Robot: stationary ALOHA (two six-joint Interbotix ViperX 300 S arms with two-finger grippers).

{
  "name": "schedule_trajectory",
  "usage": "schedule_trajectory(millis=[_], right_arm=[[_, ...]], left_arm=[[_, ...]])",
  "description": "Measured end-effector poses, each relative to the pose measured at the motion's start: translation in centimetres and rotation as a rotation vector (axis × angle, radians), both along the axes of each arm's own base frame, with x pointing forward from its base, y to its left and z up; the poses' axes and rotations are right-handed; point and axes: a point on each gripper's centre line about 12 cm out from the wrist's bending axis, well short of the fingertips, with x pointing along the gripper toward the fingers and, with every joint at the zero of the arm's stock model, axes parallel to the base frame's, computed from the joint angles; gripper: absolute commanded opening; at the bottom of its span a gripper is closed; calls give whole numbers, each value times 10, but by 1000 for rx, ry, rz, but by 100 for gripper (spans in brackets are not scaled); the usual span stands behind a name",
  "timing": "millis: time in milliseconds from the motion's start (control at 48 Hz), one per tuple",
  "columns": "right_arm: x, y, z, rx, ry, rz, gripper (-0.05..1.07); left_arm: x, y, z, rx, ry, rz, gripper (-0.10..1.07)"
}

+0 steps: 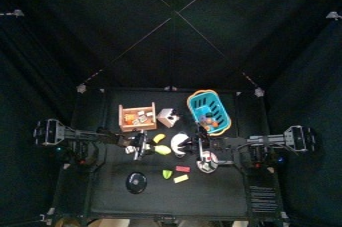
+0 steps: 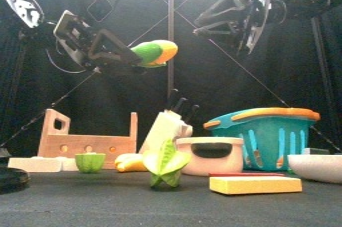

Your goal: Regrasp corn

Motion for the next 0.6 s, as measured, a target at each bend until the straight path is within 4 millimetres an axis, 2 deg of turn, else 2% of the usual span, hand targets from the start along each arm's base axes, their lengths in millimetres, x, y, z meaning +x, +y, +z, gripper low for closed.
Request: schedule_trajectory(millis=[188,375,604], right_arm=[[12,1,-14,-1,45,7,66],[32,0,-23,-3,72,8,67],[49,0,-22,-45,72,32,79]], left_arm=[[0,0,0,0,0,0,62],[0,0,0,-1,-3,-1,62],[0,0,0,-1,-4,-2,62]])
